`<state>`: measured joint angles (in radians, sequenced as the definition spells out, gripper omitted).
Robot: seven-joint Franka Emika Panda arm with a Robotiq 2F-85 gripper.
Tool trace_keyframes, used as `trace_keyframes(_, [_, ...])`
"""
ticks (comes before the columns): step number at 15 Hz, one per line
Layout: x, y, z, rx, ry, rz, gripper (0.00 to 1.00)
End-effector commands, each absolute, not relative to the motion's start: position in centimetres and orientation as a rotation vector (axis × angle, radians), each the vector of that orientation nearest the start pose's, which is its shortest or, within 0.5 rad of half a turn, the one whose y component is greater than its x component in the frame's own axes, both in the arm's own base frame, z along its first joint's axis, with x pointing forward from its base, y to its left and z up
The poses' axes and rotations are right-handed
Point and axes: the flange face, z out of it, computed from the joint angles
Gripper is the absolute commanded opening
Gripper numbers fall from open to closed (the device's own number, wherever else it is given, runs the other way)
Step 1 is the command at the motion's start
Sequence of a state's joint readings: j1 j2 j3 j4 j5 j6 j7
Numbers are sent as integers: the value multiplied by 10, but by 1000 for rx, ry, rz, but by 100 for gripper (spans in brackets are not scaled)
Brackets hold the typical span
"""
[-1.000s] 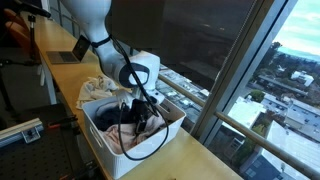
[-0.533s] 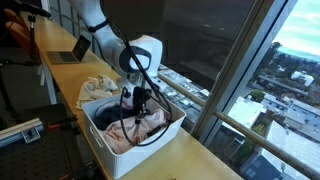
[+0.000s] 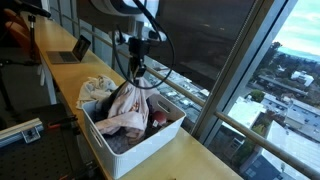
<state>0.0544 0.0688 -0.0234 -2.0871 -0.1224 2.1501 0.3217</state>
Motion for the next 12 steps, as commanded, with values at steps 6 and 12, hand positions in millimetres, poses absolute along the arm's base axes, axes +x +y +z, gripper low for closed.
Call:
trace_keyframes(6, [525,142,588,-3171,3,-498,3])
trace_keyframes(12, [494,271,679,-3117,-280,-677,3])
